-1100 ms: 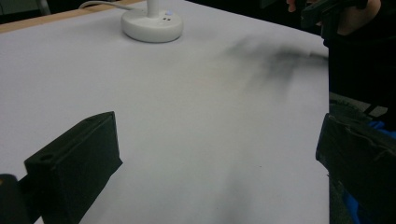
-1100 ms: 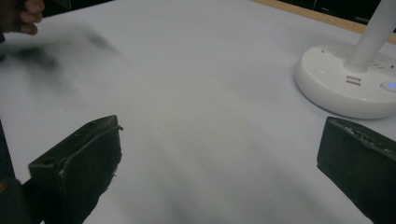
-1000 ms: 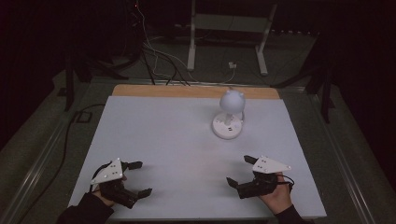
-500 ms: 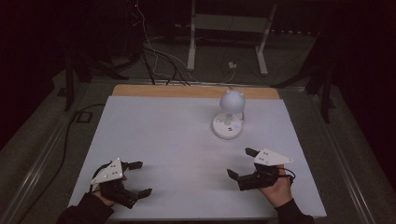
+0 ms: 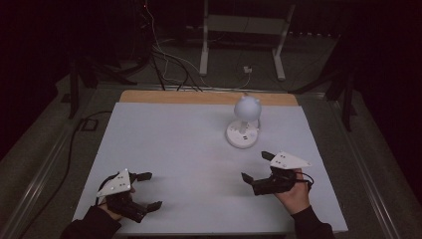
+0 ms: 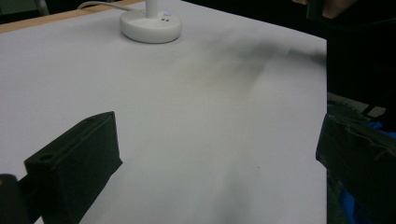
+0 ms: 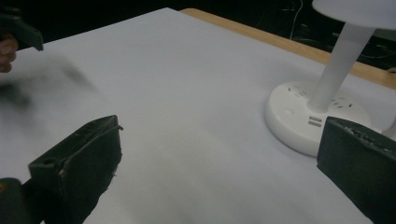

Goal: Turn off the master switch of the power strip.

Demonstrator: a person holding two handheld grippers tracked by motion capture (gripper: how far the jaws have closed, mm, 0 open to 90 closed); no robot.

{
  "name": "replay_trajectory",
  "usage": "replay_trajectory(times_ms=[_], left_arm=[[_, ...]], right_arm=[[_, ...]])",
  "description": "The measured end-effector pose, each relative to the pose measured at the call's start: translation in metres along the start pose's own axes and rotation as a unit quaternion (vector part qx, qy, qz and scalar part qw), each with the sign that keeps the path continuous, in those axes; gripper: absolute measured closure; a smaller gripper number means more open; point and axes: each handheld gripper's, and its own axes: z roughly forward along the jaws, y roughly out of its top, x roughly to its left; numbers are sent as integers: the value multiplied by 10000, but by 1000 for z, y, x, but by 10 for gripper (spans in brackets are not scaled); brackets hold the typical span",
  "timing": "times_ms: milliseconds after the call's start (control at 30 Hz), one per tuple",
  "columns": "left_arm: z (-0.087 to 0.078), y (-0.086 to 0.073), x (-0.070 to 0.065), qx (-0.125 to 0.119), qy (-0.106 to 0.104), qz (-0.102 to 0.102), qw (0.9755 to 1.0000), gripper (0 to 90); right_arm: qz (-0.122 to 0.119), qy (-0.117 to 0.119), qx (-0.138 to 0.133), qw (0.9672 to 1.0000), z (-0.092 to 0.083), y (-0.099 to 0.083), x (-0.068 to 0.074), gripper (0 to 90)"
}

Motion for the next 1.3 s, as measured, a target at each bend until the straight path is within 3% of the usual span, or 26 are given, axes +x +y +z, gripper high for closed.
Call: replay_trajectory(times_ms=[500, 1300], left_arm=[[0, 0, 0, 1, -4, -8, 10000, 3], [0, 0, 0, -7, -7, -39, 10000, 3]], right_arm=[[68, -281, -136, 9995, 3, 12, -15, 0], [171, -576, -104, 9981, 19, 24, -37, 0]])
